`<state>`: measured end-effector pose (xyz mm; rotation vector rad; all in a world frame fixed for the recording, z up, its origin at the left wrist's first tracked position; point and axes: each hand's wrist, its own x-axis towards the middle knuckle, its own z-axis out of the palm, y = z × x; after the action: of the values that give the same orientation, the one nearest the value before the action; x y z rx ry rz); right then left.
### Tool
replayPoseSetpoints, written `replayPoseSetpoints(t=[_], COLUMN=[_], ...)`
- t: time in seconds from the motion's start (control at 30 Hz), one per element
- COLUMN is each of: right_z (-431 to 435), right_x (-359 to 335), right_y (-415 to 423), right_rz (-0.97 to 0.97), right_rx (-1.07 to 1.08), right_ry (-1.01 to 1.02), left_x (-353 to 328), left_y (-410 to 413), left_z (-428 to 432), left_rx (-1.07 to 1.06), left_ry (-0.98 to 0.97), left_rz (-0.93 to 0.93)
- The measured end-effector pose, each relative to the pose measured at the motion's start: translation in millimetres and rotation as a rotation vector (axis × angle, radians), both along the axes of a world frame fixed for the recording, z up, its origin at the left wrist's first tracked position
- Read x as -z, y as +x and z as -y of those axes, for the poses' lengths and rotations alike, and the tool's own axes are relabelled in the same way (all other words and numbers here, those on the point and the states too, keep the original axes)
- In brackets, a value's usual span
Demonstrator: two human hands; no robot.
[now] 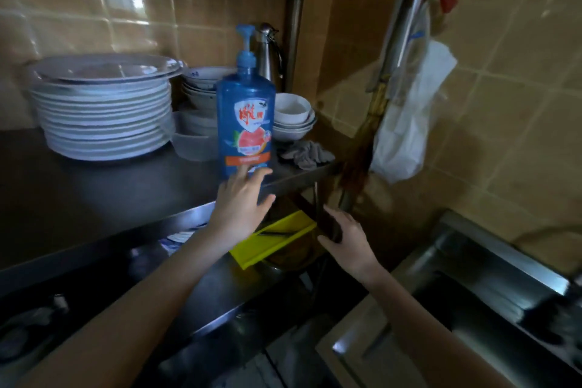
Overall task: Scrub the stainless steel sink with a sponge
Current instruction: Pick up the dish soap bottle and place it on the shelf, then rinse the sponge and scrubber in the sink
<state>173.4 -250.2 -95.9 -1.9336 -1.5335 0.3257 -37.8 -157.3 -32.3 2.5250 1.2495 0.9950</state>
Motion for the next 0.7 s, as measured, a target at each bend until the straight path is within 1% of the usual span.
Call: replayPoseSetpoints(t=[0.17, 0.4, 0.5, 0.7], right_z=[64.2, 148.8, 178.9, 235.7], right_x=[28.6, 63.2, 76.7, 100.7], right_y=[36.5, 97.9, 128.0, 177.1], right_rz=[0.063, 0.11, 0.095, 0.005], right_rx=[0.142, 0.345, 0.408, 0.529], right_ry=[-0.123, -0.163, -0.215, -0.307], left_x=[36.2, 75.1, 89.5, 117.9], left_y=[43.6, 122.9, 161.6, 237.3], left_z=[29.6, 70.9, 88.0, 128.9], left_rx=[0.099, 0.246, 0.319, 0.464], left_ry=[0.015, 0.053, 0.028, -0.054], left_rz=[-0.126, -0.248, -0.28, -0.332])
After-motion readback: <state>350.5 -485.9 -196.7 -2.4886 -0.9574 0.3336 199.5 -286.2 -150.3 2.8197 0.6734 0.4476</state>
